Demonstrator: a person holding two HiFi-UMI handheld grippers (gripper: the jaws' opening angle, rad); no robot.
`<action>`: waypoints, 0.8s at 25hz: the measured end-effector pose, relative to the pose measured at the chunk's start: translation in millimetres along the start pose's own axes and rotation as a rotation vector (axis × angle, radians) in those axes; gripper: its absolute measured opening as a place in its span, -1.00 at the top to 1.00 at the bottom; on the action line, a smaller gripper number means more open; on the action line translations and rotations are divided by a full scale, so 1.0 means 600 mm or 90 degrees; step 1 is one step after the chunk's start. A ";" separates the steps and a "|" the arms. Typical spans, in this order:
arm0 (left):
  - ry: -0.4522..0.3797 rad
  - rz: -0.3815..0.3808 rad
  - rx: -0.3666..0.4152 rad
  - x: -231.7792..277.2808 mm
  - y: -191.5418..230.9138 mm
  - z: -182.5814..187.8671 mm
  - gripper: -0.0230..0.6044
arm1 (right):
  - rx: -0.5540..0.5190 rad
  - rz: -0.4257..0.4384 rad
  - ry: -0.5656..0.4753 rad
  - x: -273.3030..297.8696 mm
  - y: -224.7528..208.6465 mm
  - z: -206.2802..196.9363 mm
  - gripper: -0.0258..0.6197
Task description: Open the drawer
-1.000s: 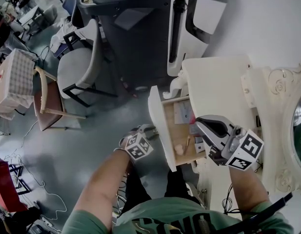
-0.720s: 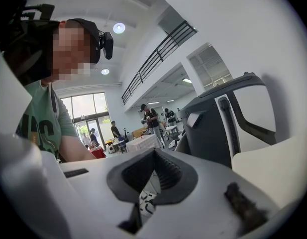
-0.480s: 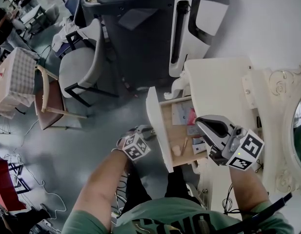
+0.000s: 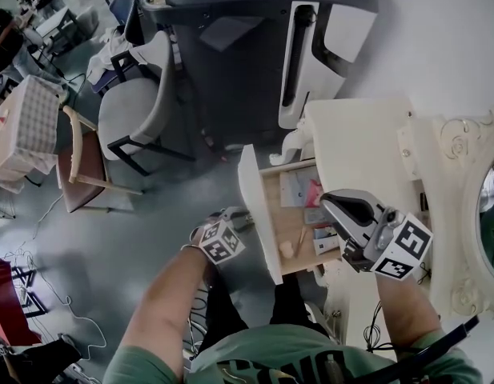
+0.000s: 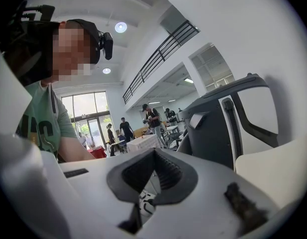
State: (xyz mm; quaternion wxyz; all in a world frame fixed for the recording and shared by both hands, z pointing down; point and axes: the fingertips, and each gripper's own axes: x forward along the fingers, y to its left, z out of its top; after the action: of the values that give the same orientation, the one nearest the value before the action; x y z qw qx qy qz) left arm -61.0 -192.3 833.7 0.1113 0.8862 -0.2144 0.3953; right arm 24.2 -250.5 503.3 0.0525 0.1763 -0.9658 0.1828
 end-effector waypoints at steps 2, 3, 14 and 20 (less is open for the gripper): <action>0.000 -0.001 -0.003 -0.001 -0.001 -0.001 0.48 | -0.001 -0.003 0.000 -0.003 0.000 0.002 0.89; 0.000 -0.001 -0.004 -0.001 -0.001 -0.001 0.48 | -0.002 -0.005 0.000 -0.005 0.000 0.004 0.89; 0.046 0.012 -0.018 -0.006 0.001 -0.014 0.46 | -0.024 -0.039 0.003 -0.033 -0.001 0.027 0.89; 0.066 0.040 -0.060 -0.073 0.026 -0.039 0.44 | -0.041 -0.092 -0.005 -0.047 0.018 0.056 0.89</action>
State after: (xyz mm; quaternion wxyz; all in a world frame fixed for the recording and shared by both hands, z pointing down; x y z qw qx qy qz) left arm -109.6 -184.5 817.2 0.1511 0.8515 -0.2540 0.4331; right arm 45.2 -244.7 463.7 0.0671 0.2446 -0.9561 0.1468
